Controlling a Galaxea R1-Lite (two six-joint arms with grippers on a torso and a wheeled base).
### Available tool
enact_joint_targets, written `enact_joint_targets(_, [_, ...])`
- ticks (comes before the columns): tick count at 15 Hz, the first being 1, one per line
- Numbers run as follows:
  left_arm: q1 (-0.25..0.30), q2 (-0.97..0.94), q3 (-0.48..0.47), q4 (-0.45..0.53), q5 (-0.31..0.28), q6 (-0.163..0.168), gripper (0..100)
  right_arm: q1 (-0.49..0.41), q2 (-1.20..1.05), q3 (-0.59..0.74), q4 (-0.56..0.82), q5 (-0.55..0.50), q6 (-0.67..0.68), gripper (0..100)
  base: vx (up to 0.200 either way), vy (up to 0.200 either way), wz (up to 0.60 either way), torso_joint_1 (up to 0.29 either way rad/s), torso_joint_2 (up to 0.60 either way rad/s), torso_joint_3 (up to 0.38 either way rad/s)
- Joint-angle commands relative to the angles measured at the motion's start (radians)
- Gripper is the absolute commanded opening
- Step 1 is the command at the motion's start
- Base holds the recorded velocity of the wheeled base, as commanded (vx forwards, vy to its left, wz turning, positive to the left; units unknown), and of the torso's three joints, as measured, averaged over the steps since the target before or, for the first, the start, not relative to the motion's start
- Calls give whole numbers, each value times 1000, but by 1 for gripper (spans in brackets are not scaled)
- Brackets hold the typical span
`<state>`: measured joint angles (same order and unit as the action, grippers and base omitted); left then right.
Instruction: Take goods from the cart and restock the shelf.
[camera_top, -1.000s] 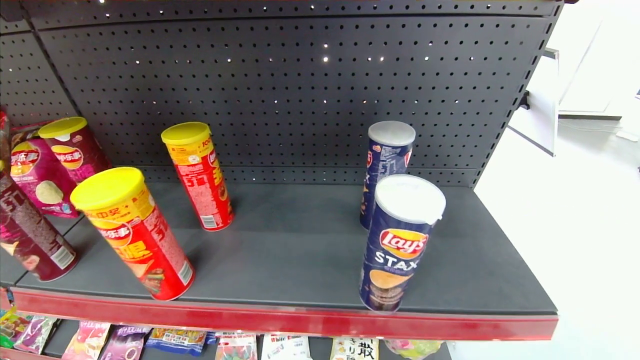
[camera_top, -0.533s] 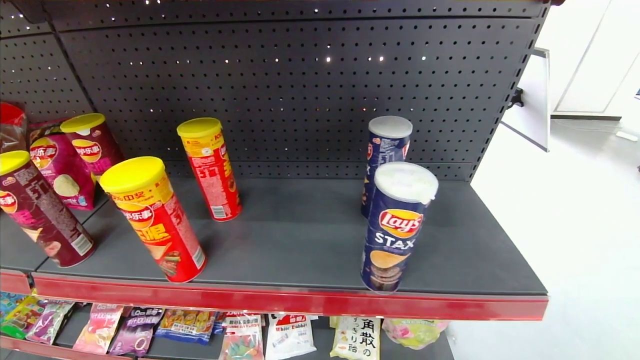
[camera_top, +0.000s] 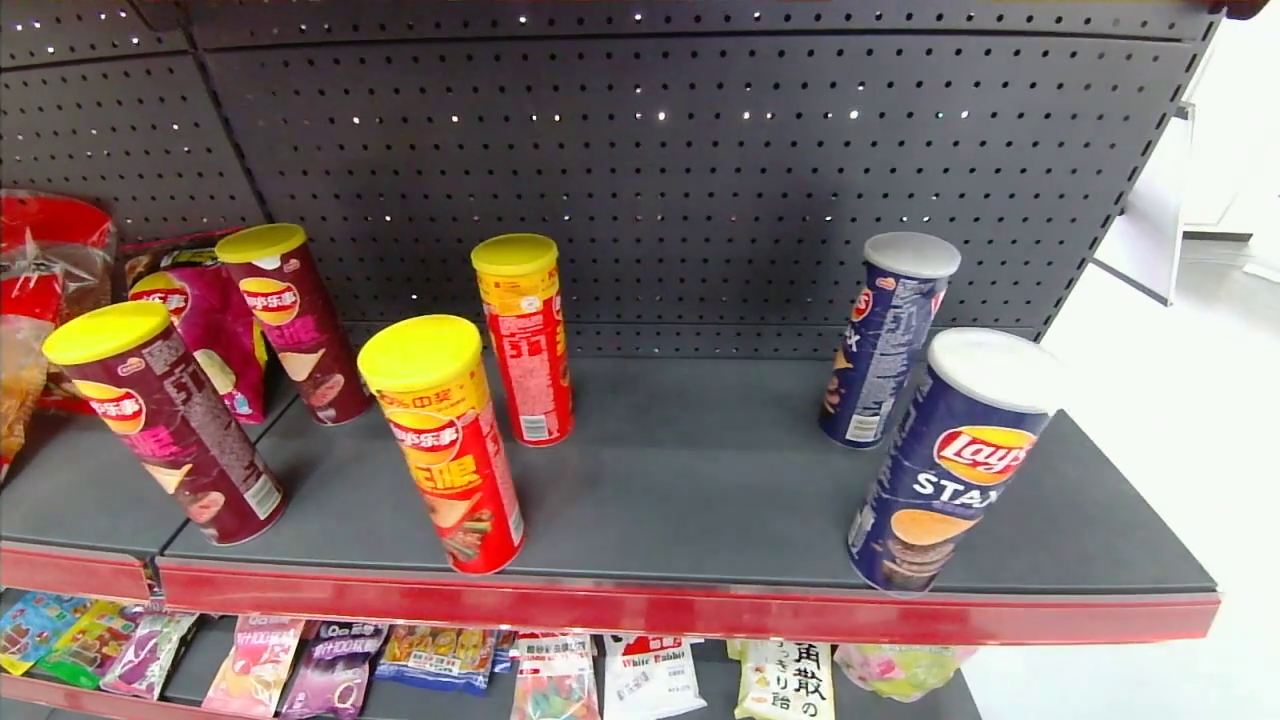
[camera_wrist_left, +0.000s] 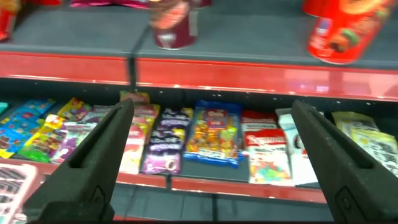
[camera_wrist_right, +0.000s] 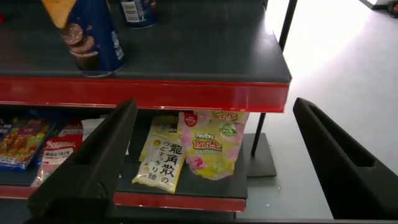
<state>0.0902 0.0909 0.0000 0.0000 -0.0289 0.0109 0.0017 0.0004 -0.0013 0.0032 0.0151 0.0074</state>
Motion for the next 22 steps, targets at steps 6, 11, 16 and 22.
enact_joint_targets(6, [0, 1, 0, 0, 0, 0, 100, 1, 1, 0, 0, 0, 0, 100, 0, 200, 0, 2, 2, 3])
enact_joint_targets(11, [0, 1, 0, 0, 0, 0, 100, 0, 1, 0, 0, 0, 0, 100, 0, 200, 0, 5, 2, 5])
enact_joint_targets(16, [0, 1, 0, 0, 0, 0, 100, 0, 1, 0, 0, 0, 0, 100, 0, 200, 0, 4, 1, 5])
enact_joint_targets(22, [0, 1, 0, 0, 0, -2, 100, 1, 1, 0, -2, 0, 0, 100, 0, 0, 0, 0, 0, 0])
